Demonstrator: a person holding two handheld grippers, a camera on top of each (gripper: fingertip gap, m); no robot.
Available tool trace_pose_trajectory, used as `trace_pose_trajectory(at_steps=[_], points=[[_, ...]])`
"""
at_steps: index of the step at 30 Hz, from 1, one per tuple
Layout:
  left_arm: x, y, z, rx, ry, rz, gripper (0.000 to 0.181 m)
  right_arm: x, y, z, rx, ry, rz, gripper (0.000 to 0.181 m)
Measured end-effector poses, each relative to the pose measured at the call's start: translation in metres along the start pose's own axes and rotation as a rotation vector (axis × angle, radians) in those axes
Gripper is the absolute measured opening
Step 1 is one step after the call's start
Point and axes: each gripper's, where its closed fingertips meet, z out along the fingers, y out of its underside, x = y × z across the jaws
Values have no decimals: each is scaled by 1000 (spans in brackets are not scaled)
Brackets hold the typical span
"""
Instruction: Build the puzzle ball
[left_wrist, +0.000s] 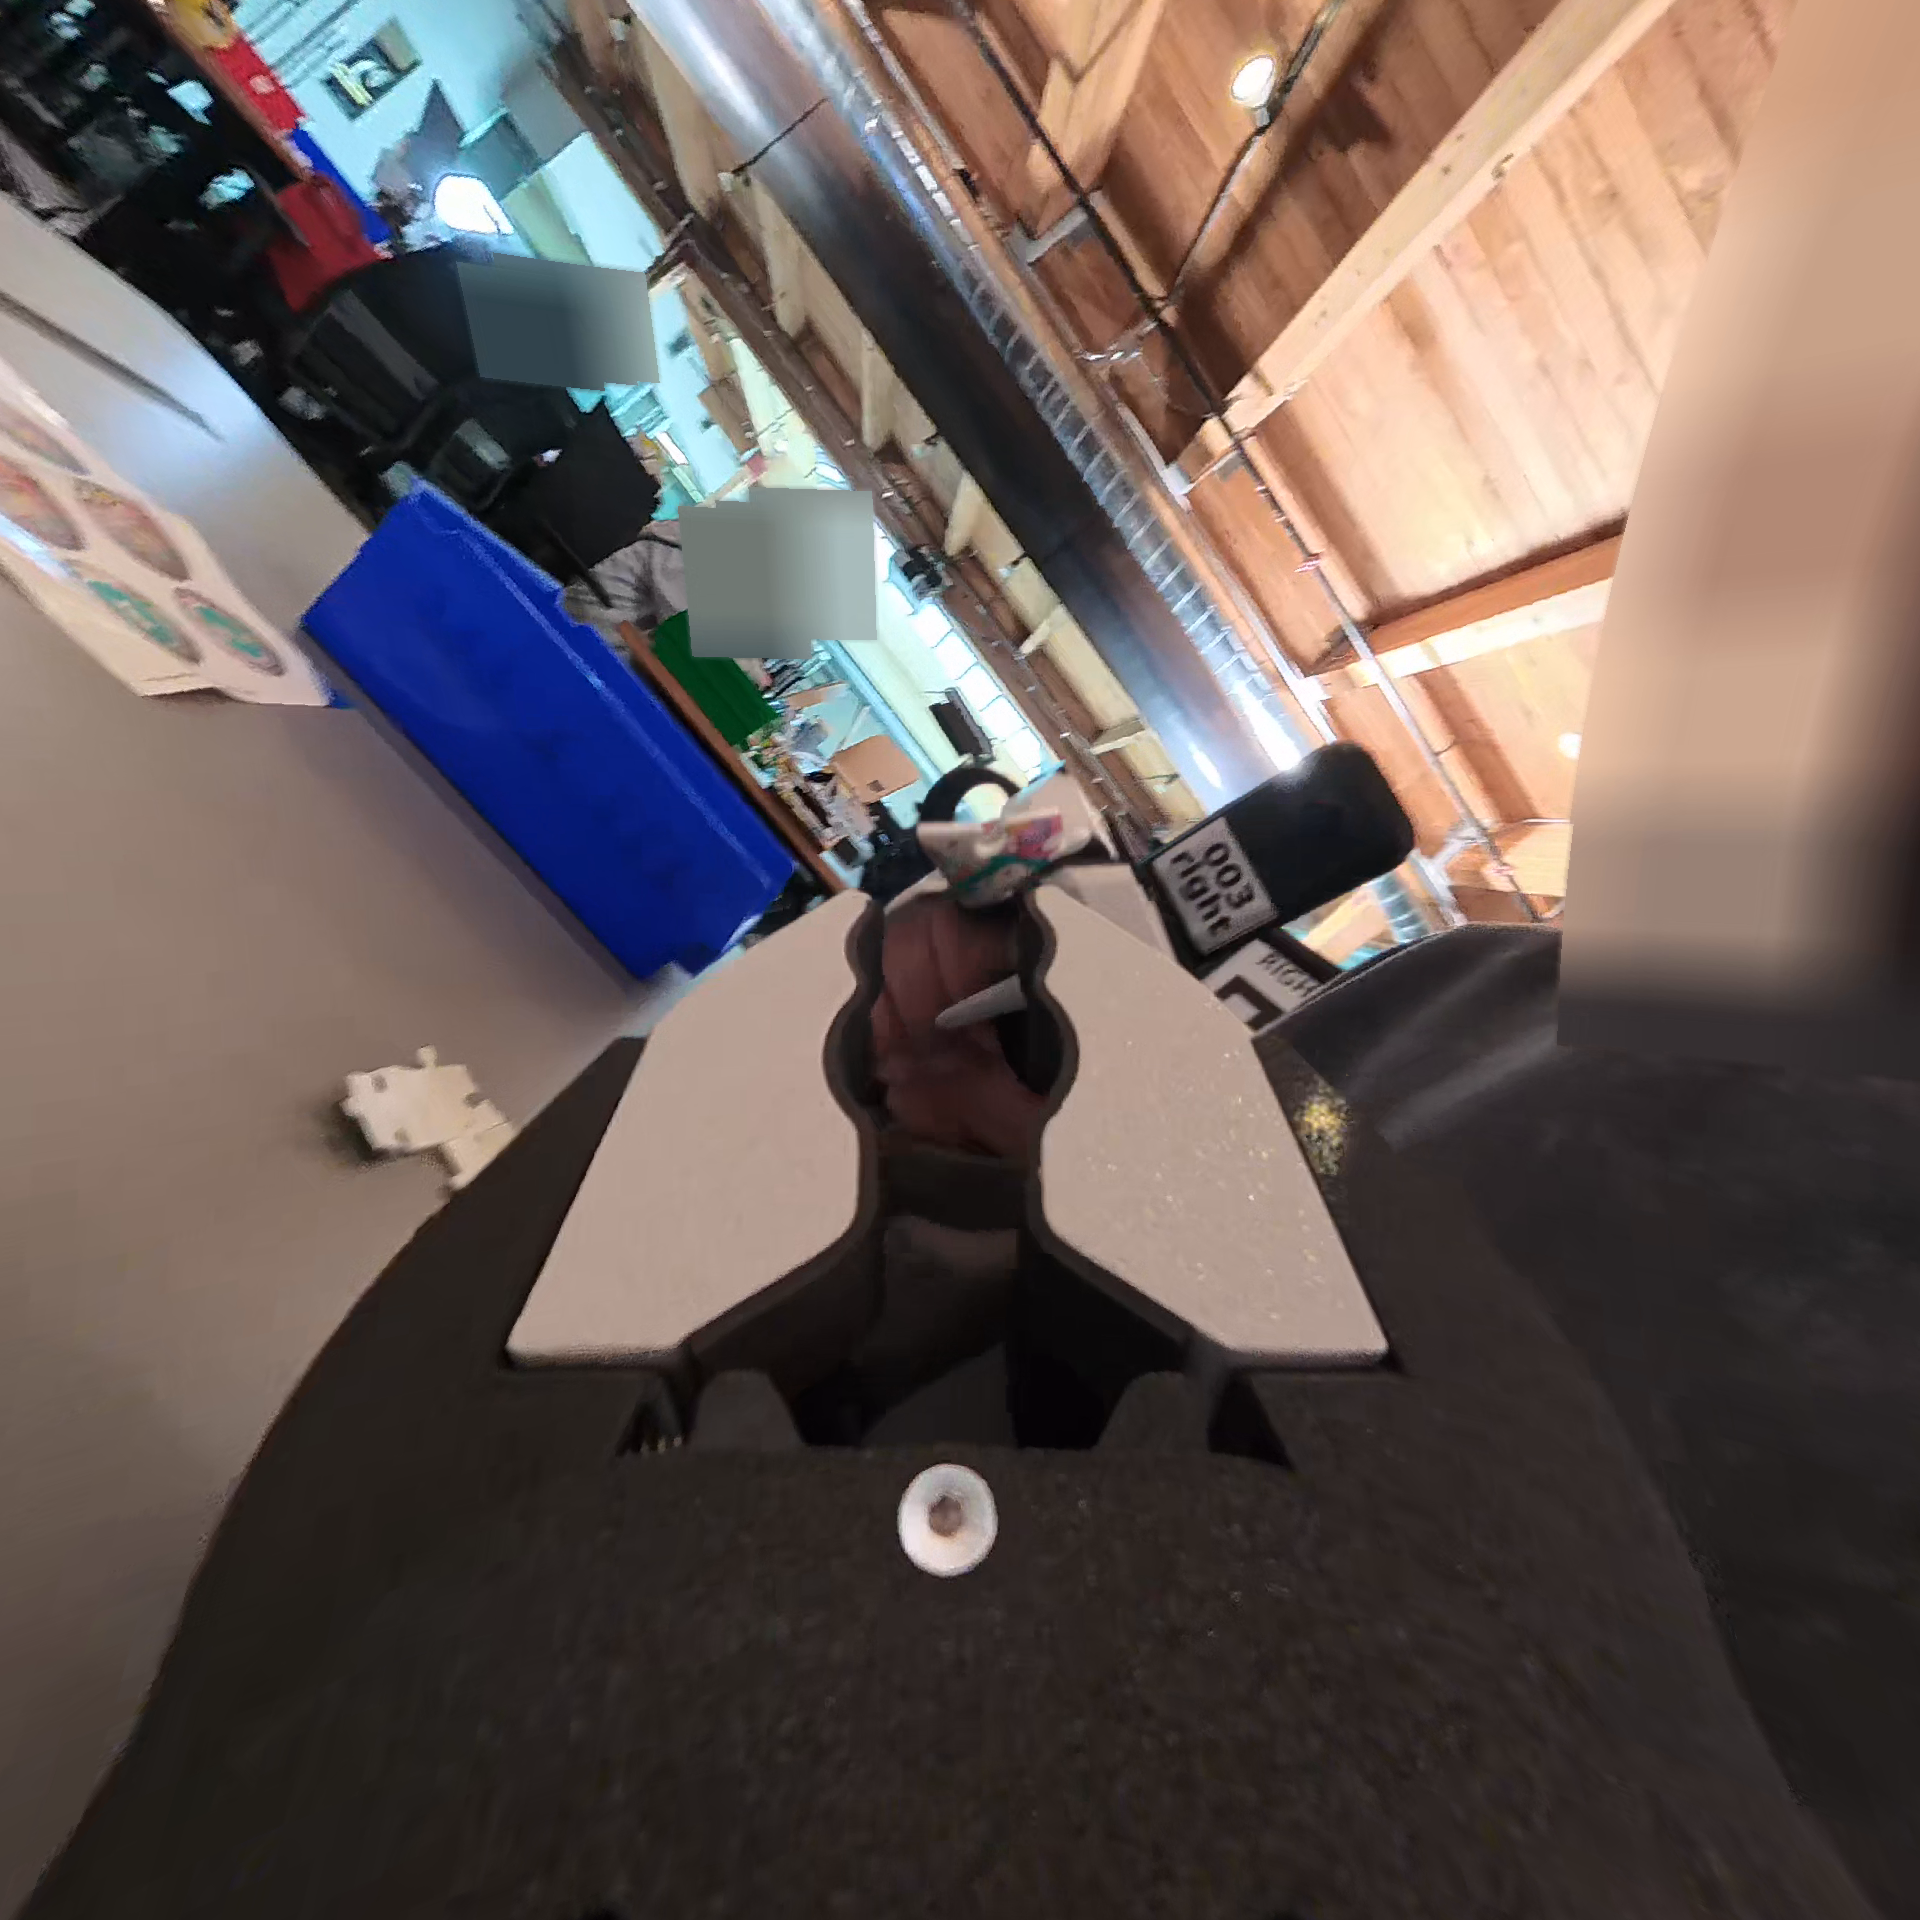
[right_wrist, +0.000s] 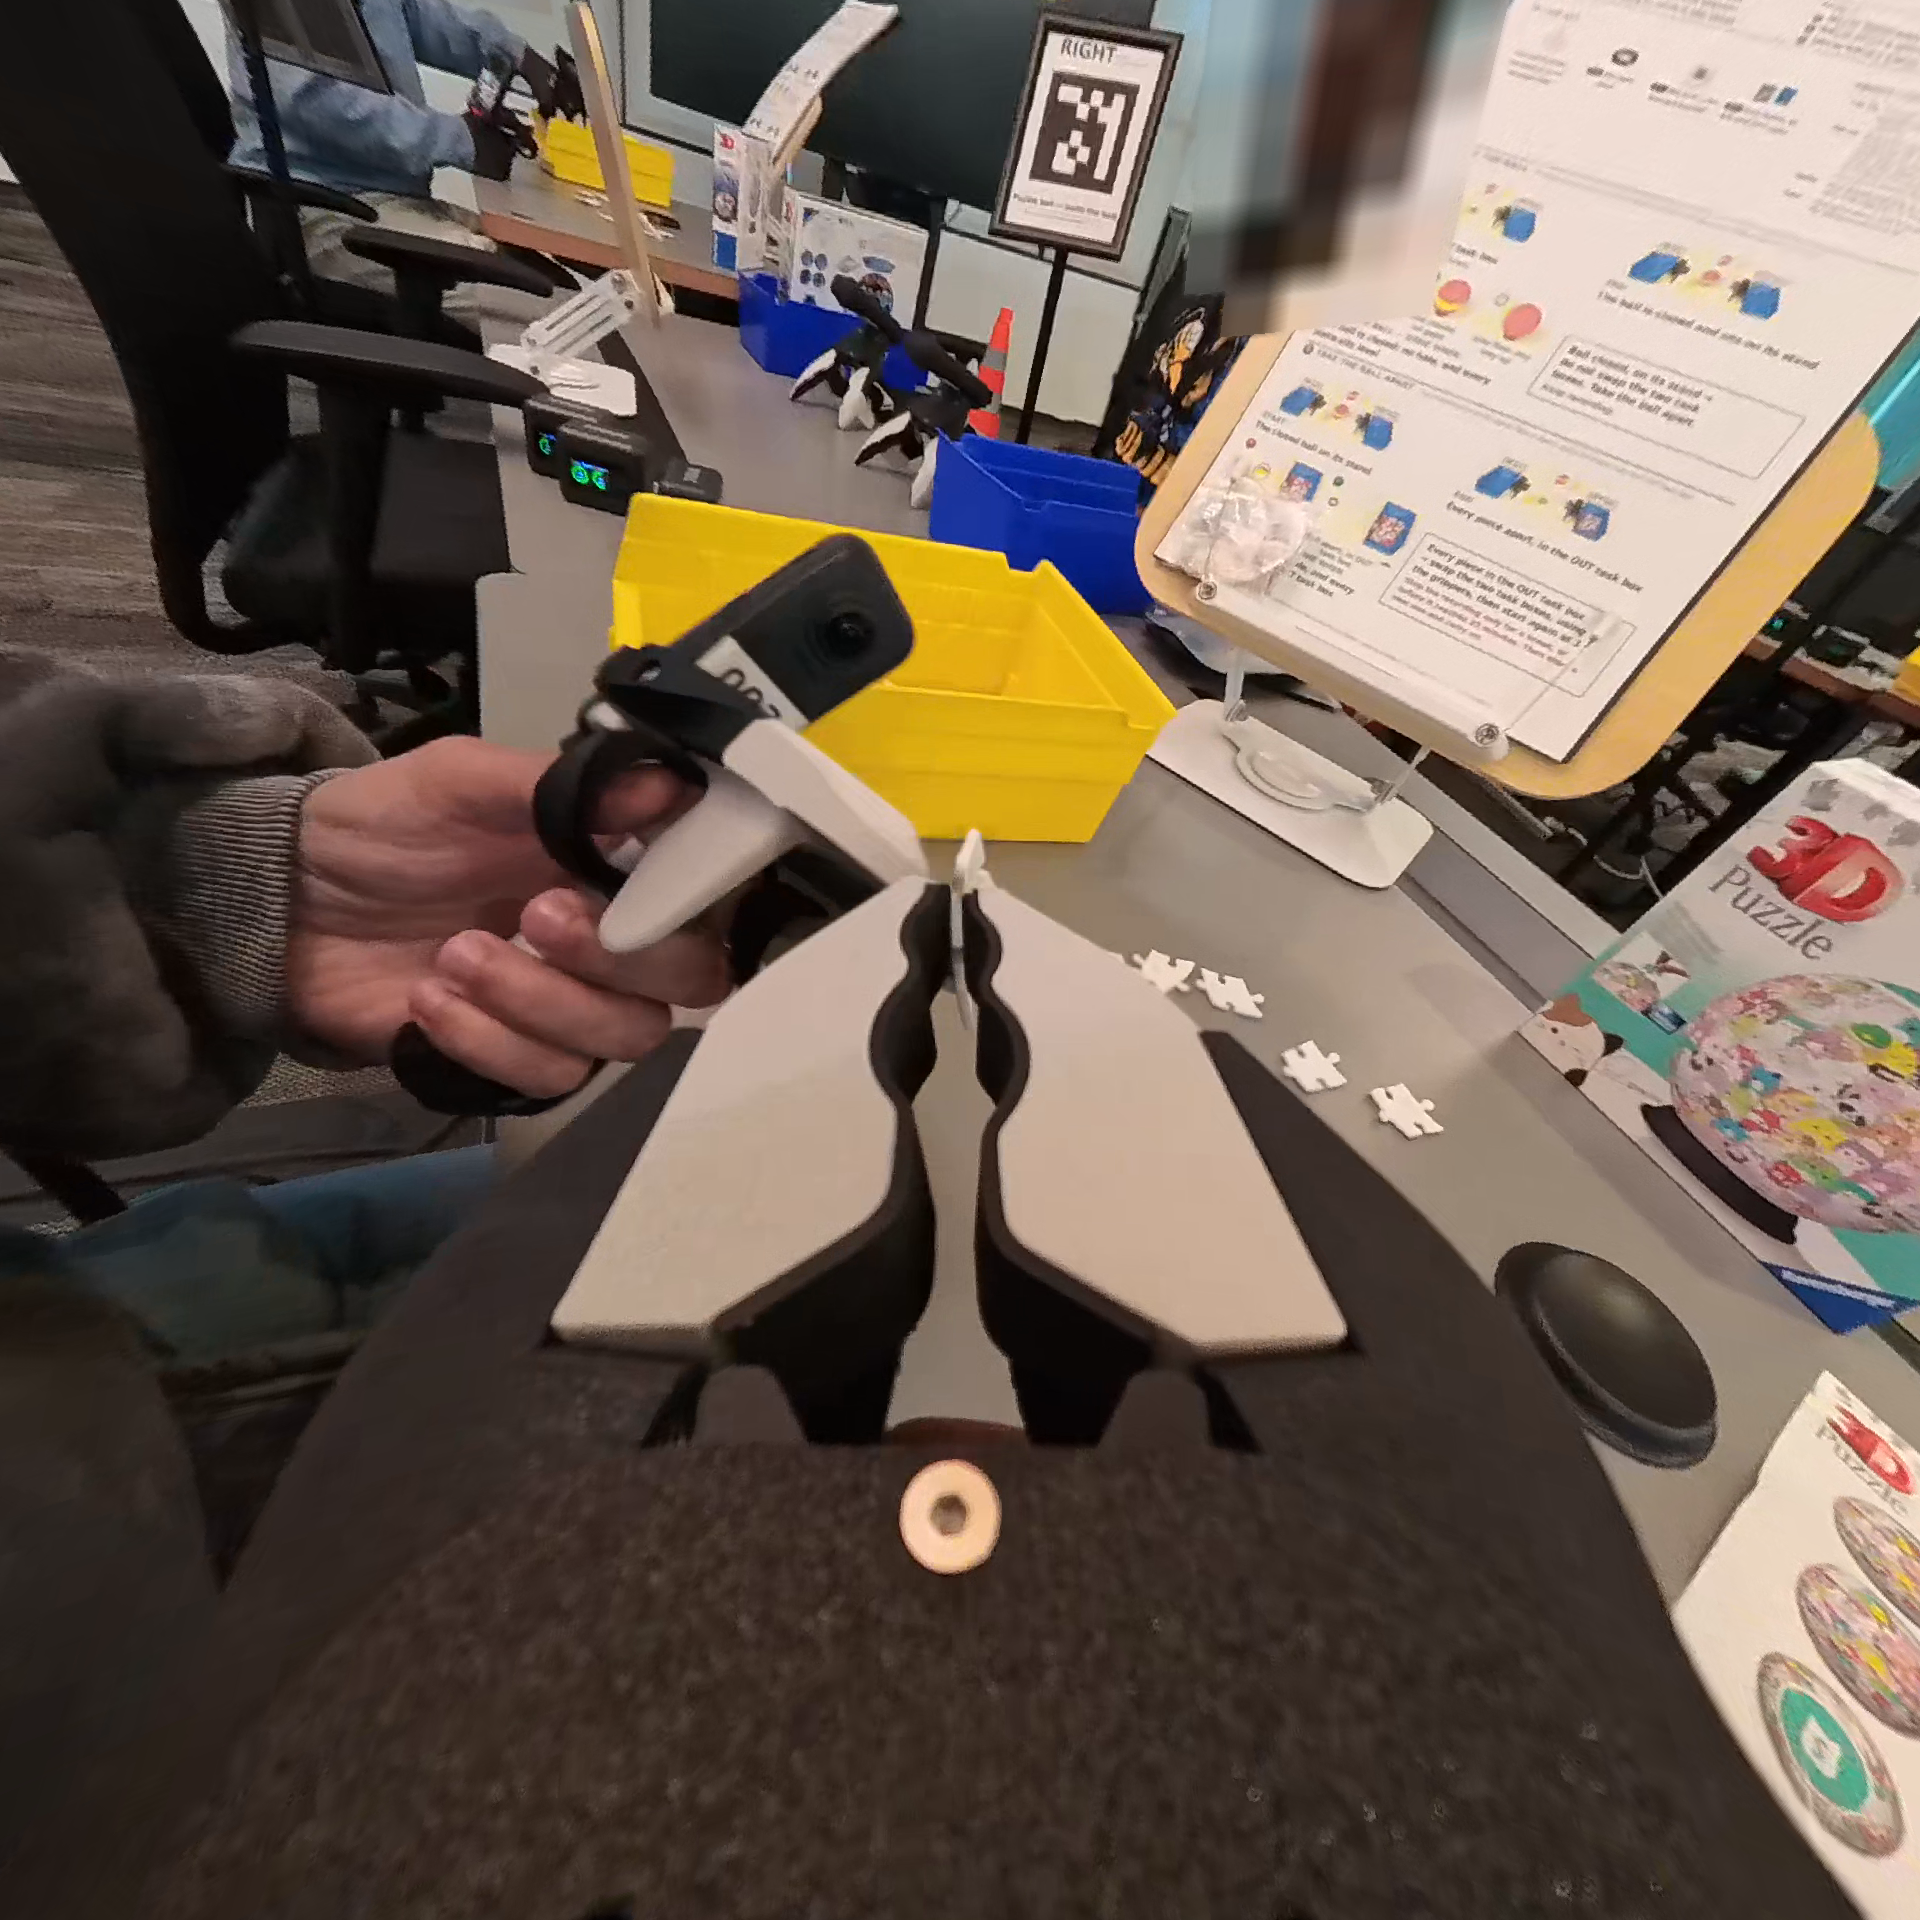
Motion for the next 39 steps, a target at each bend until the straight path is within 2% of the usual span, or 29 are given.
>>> trace_pose_trajectory(at_steps=[3, 6, 10, 12, 15, 19, 22, 26, 30, 34, 39], points=[[-10, 4, -11, -22, -115, 55, 26, 8, 4, 1, -36, 15, -30, 2], [-26, 13, -30, -83, -297, 130, 30, 22, 12, 2, -109, 25, -113, 2], [-41, 24, -56, -166, -523, 299, 29, 53, 32, 7, -282, -9, -238, 2], [-42, 24, -62, -186, -572, 345, 29, 74, 44, 15, -387, -20, -327, 2], [-39, 21, -64, -200, -583, 369, 29, 106, 58, 44, -498, -64, -458, 2], [-32, 16, -66, -188, -586, 396, 30, 137, 93, 108, -596, -196, -527, 2], [-30, 15, -69, -187, -599, 413, 29, 144, 124, 152, -670, -294, -493, 2], [-31, 16, -76, -205, -629, 444, 29, 139, 147, 193, -694, -356, -495, 2], [-28, 15, -82, -188, -620, 426, 29, 153, 162, 217, -728, -287, -557, 2], [-25, 14, -86, -164, -597, 395, 30, 149, 177, 223, -762, -340, -479, 3], [-23, 12, -92, -150, -608, 399, 30, 134, 156, 215, -688, -393, -485, 2]])
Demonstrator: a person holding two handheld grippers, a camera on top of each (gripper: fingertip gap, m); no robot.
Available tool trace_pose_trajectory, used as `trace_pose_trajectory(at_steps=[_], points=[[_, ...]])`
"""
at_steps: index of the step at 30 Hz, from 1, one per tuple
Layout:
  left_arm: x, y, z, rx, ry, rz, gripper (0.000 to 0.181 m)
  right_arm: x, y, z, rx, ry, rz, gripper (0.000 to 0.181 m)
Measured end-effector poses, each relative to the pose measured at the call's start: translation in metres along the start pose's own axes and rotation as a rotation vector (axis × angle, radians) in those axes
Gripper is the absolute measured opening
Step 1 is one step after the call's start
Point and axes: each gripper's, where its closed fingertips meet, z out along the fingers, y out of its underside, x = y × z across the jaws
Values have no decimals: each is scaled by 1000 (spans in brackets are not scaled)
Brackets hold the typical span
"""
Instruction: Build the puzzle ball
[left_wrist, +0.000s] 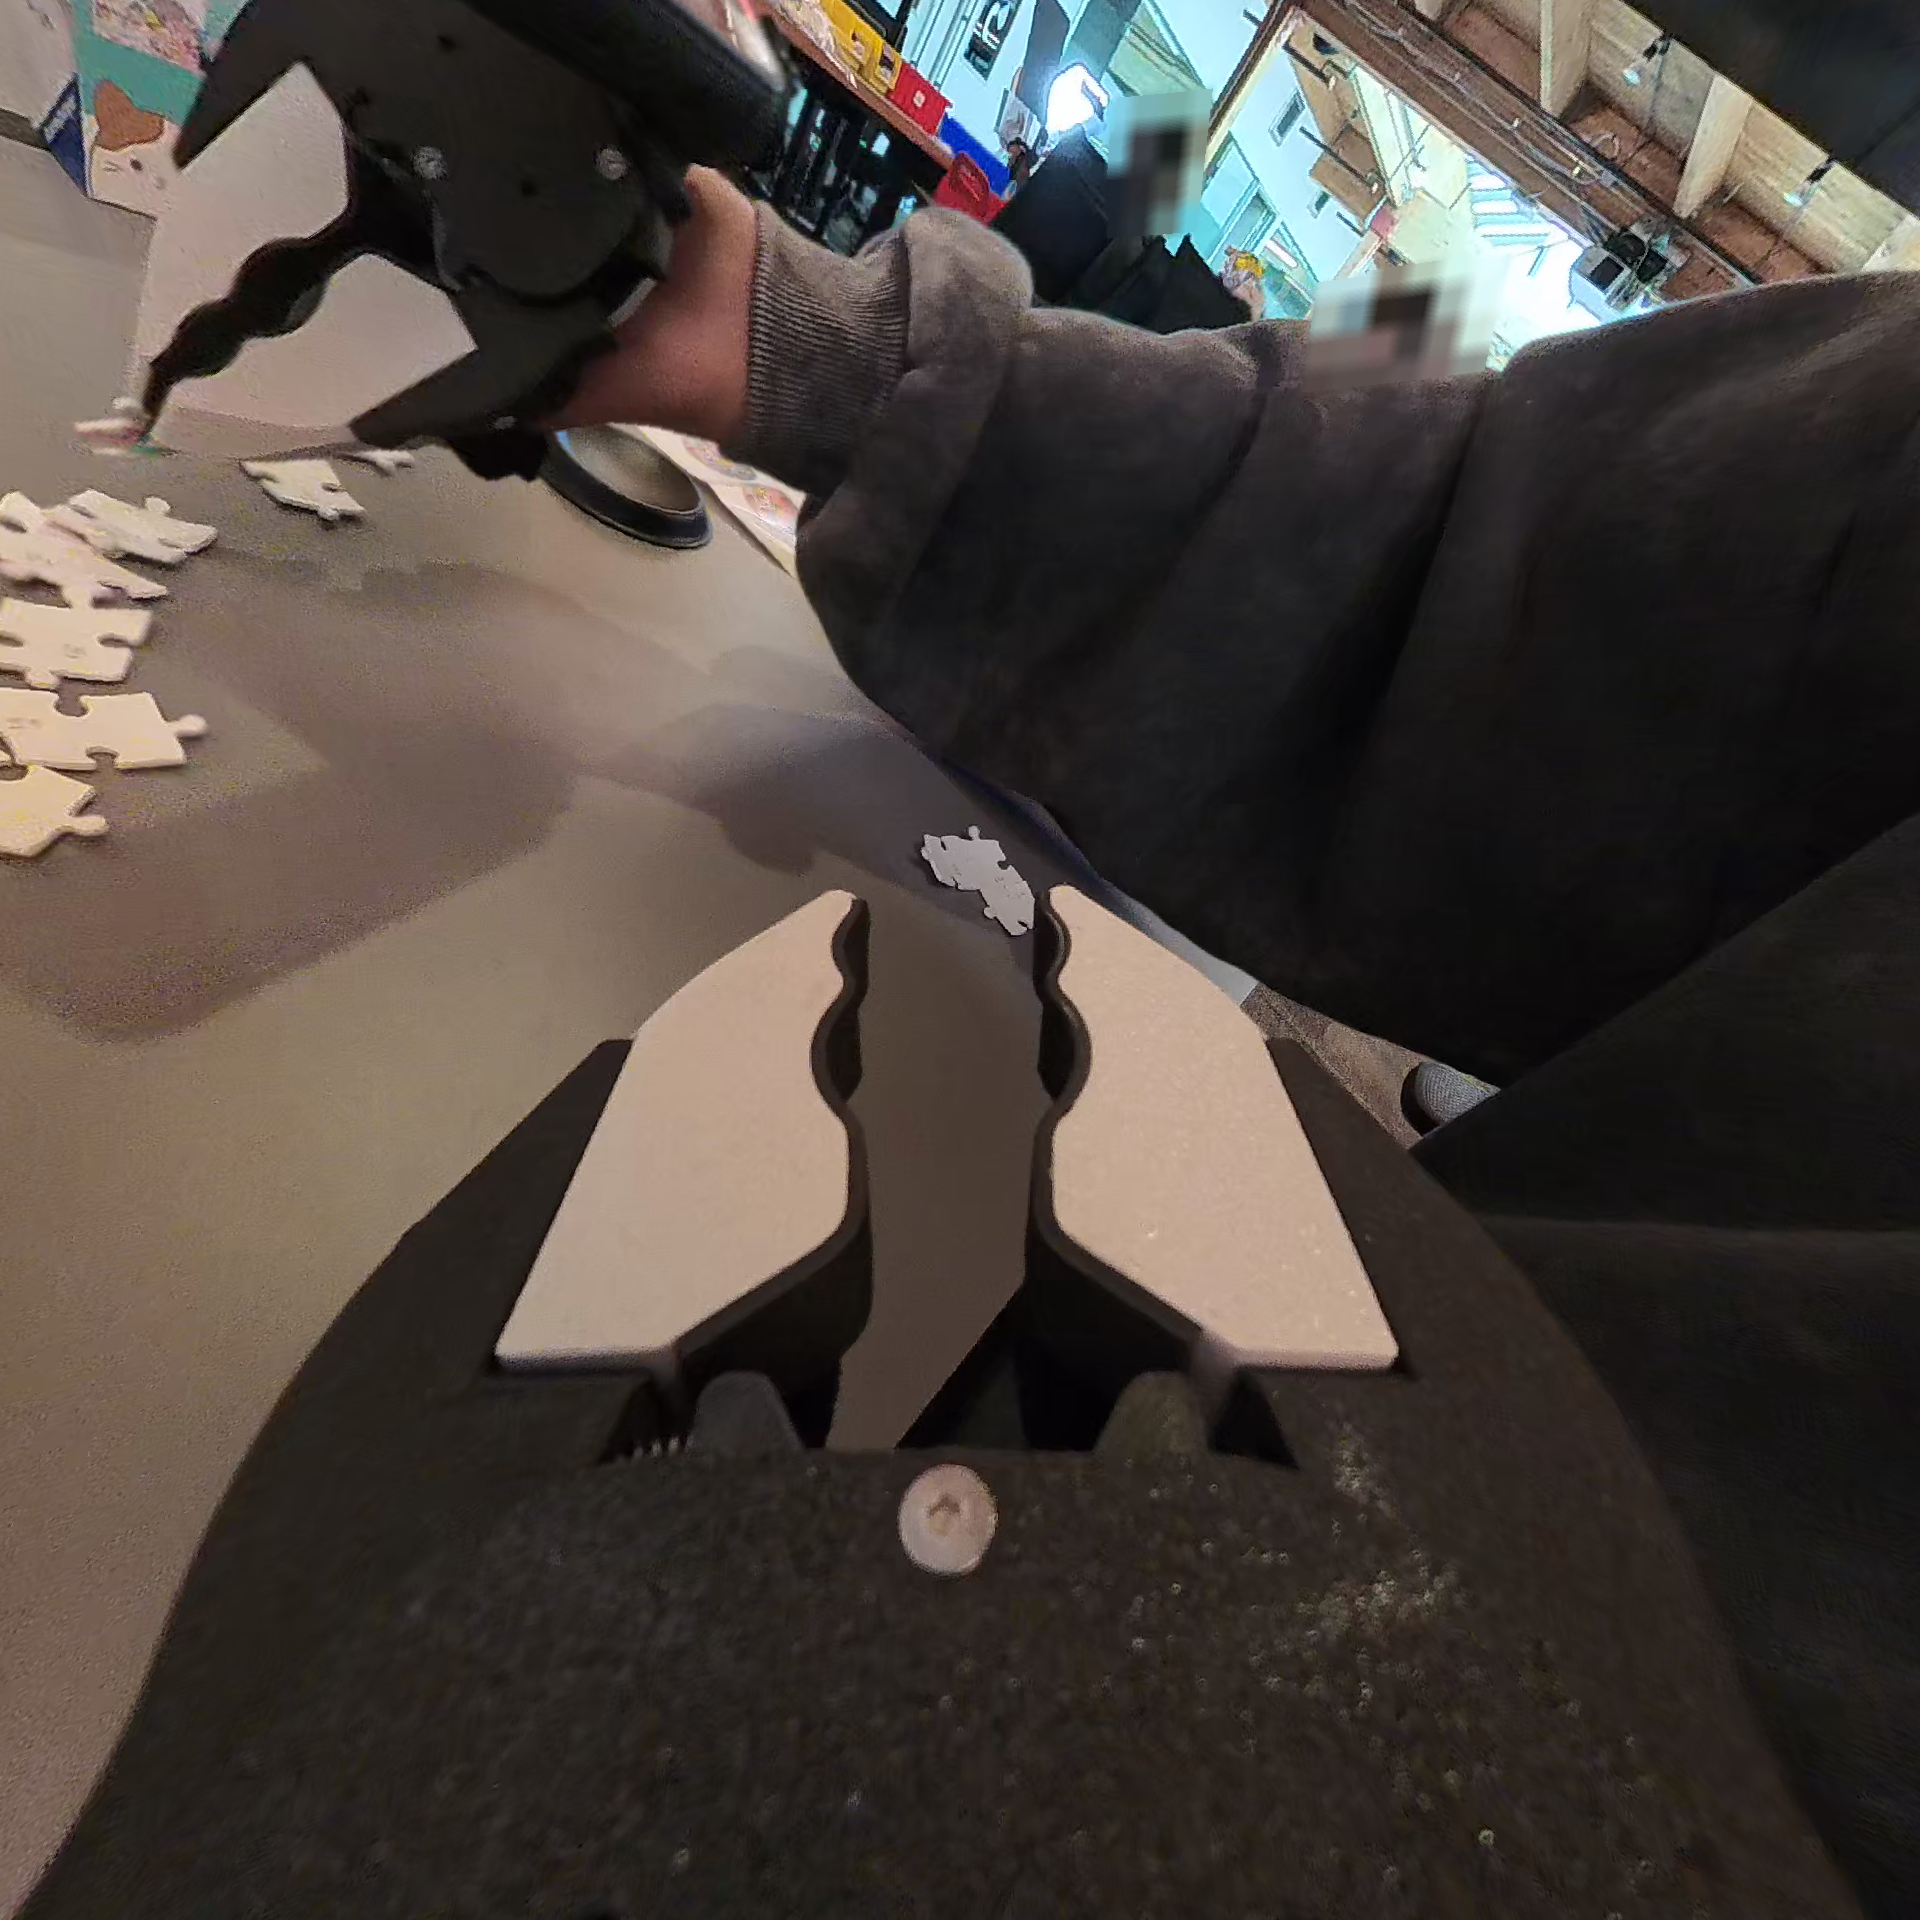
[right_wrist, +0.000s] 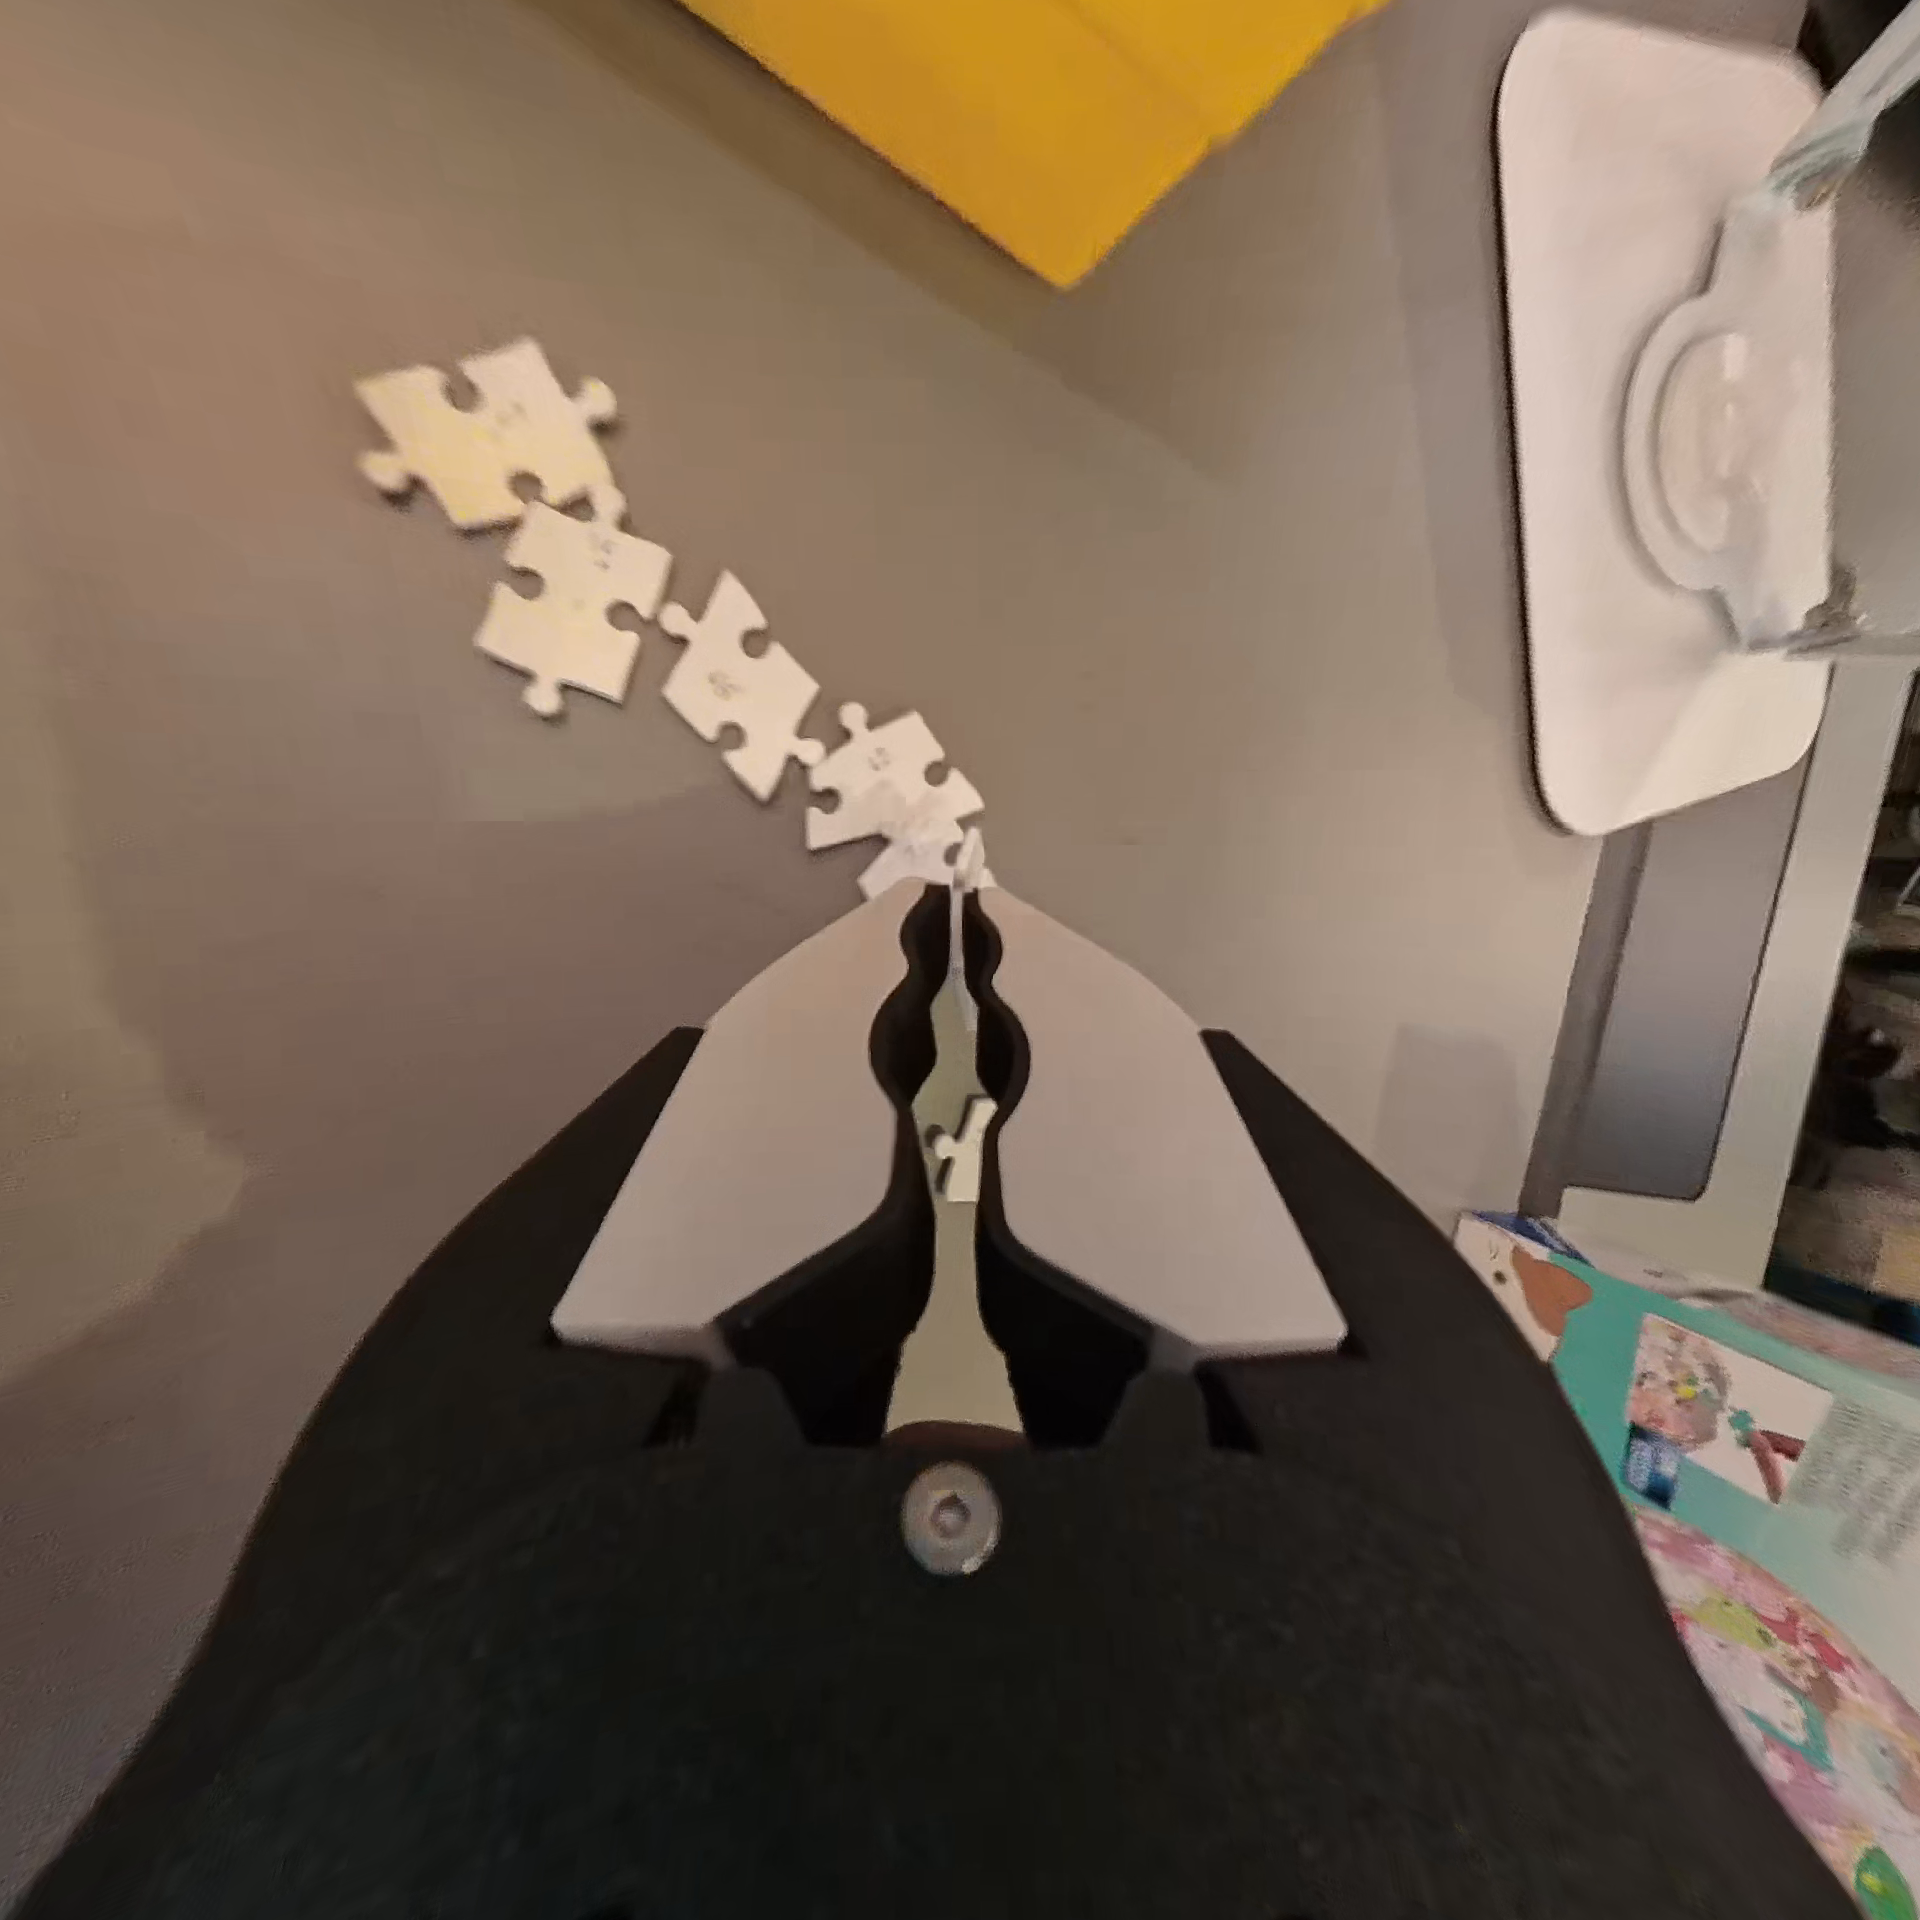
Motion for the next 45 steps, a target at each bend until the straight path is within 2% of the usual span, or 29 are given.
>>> trace_pose_trajectory(at_steps=[5, 11, 15, 19, 24, 30, 36, 39, 42, 45], points=[[0, 0, -2, 7, 7, -12, 29, -23, -3, -5, 16, -58, -91, 2], [2, 3, 1, -12, -2, 10, 30, -19, 13, 5, -14, -30, -91, 2], [1, 4, 2, -20, -3, 11, 30, -13, 24, 0, -43, -32, -82, 2], [1, 4, 2, -20, -8, 12, 29, -17, 19, -12, -7, -52, -79, 2], [2, 7, 4, -37, -10, 26, 30, -21, 22, -11, -17, -43, -88, 2], [-1, 10, 5, -51, -27, 31, 30, -22, 38, -14, -65, -17, -85, 2], [-6, 13, 7, -71, -60, 56, 30, -43, 57, -25, -129, 39, -148, 3], [-5, 16, 10, -85, -61, 66, 30, -60, 62, -22, -153, -19, -91, 15], [-7, 20, 14, -107, -72, 81, 30, -65, 61, -22, -134, -53, -36, 18], [-16, 18, 20, -108, -117, 111, 30, -61, 57, -44, -104, -62, 28, 19]])
